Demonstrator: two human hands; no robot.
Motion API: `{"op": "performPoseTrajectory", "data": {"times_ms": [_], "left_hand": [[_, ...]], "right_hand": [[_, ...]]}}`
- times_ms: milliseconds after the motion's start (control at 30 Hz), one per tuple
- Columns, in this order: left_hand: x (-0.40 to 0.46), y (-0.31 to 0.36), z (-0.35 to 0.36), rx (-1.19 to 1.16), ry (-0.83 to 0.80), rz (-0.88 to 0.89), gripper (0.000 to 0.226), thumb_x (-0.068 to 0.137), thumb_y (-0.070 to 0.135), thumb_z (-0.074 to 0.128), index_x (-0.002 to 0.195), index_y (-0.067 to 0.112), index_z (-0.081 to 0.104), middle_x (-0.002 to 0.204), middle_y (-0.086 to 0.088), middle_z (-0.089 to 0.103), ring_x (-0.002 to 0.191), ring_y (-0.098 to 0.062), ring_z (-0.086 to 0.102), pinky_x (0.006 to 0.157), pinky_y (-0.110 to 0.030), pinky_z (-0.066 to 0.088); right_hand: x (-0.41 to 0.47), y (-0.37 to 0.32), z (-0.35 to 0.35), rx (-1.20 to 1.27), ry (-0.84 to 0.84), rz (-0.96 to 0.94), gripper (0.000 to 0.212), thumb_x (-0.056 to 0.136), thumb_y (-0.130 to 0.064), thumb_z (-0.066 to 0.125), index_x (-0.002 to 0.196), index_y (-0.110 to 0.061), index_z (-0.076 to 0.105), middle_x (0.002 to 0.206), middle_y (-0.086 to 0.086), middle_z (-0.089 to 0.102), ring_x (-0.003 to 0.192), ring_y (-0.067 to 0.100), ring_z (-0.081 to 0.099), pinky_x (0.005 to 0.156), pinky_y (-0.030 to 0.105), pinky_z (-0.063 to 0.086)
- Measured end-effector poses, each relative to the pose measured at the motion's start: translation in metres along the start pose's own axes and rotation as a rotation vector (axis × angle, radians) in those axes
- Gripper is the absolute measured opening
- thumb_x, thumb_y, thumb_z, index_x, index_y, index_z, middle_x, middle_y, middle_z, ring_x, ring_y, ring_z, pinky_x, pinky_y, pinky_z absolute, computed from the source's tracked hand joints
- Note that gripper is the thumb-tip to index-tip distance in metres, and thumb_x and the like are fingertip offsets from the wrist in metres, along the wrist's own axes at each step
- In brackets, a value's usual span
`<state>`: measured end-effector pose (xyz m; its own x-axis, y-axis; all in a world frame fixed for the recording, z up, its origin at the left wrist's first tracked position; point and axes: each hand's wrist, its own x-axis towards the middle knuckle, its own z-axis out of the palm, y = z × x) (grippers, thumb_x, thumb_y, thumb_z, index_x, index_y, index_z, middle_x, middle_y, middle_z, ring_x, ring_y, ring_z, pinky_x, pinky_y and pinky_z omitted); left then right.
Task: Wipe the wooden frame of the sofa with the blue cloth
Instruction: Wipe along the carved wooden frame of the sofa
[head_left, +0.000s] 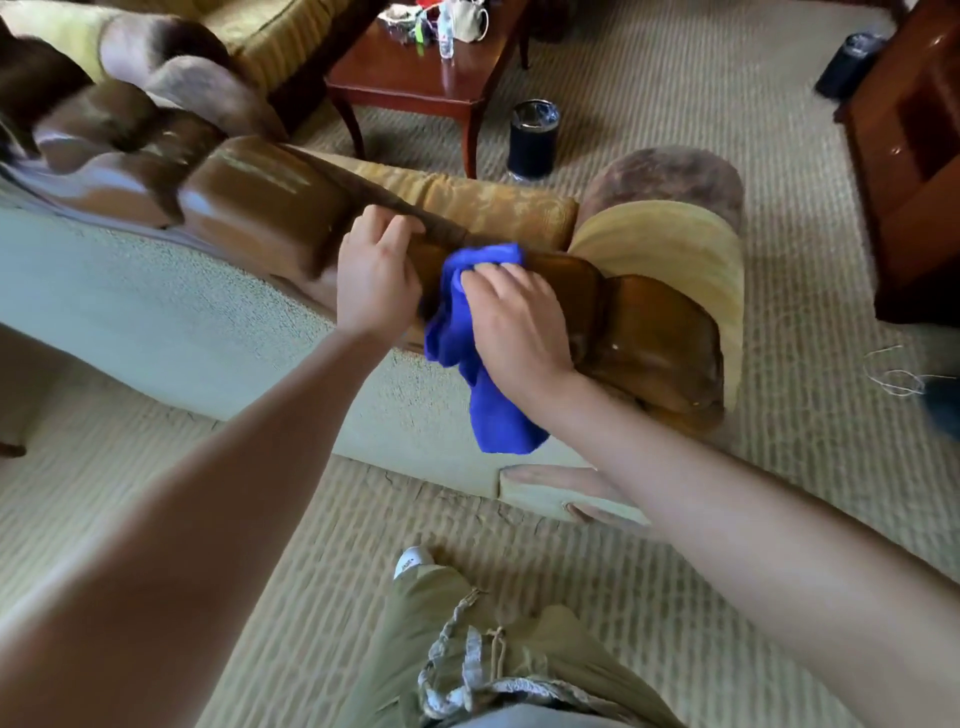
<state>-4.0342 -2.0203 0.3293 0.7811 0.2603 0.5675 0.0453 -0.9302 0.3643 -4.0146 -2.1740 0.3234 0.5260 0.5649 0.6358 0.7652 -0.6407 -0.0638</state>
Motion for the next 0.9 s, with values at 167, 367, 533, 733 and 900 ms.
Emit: {"op": "performPoseTrajectory", "data": {"times_ms": [167, 367, 533, 733, 900], "left_hand": [[0.004, 0.023, 0.019, -0.025, -0.022, -0.041, 0.043, 0.074, 0.003, 0.034, 0.105, -0.003, 0.064, 0.100, -0.025, 0.056, 0.090, -0.040, 0.056, 0.077, -0.047, 0.048], [-0.001, 0.046, 0.040, -0.242, -0.012, -0.164, 0.044, 0.070, -0.001, 0.033, 0.102, -0.005, 0.063, 0.099, -0.022, 0.057, 0.091, -0.034, 0.057, 0.080, -0.020, 0.038], [0.030, 0.029, 0.039, -0.343, -0.011, -0.290, 0.044, 0.070, -0.006, 0.032, 0.098, -0.001, 0.065, 0.100, -0.017, 0.059, 0.093, -0.027, 0.059, 0.084, -0.024, 0.044], [0.055, 0.007, 0.053, -0.325, -0.218, -0.389, 0.037, 0.077, -0.013, 0.041, 0.095, 0.001, 0.069, 0.100, -0.014, 0.068, 0.096, -0.024, 0.061, 0.081, -0.020, 0.043], [0.056, 0.015, 0.056, -0.244, -0.200, -0.385, 0.034, 0.077, -0.012, 0.042, 0.090, 0.002, 0.070, 0.099, -0.012, 0.067, 0.096, -0.024, 0.059, 0.076, -0.013, 0.034]], "right_hand": [[0.014, 0.047, -0.003, -0.202, -0.172, 0.213, 0.028, 0.076, -0.018, 0.042, 0.078, -0.008, 0.068, 0.077, 0.008, 0.066, 0.078, 0.027, 0.065, 0.081, 0.038, 0.050], [0.021, 0.030, 0.007, -0.193, -0.517, 0.234, 0.054, 0.092, -0.043, 0.042, 0.124, -0.002, 0.052, 0.130, 0.019, 0.051, 0.125, 0.031, 0.043, 0.112, 0.040, 0.020], [0.070, 0.051, 0.027, 0.102, -0.722, 0.390, 0.036, 0.097, -0.032, 0.037, 0.120, -0.012, 0.054, 0.127, 0.013, 0.055, 0.114, 0.035, 0.053, 0.084, 0.037, 0.039], [0.104, 0.074, 0.061, 0.299, -1.042, 0.471, 0.044, 0.096, -0.035, 0.041, 0.122, -0.002, 0.056, 0.124, 0.020, 0.057, 0.104, 0.032, 0.055, 0.081, 0.032, 0.040], [0.112, 0.088, 0.068, 0.384, -1.119, 0.384, 0.044, 0.097, -0.035, 0.042, 0.125, -0.006, 0.058, 0.127, 0.018, 0.057, 0.112, 0.032, 0.054, 0.093, 0.034, 0.040]]}}
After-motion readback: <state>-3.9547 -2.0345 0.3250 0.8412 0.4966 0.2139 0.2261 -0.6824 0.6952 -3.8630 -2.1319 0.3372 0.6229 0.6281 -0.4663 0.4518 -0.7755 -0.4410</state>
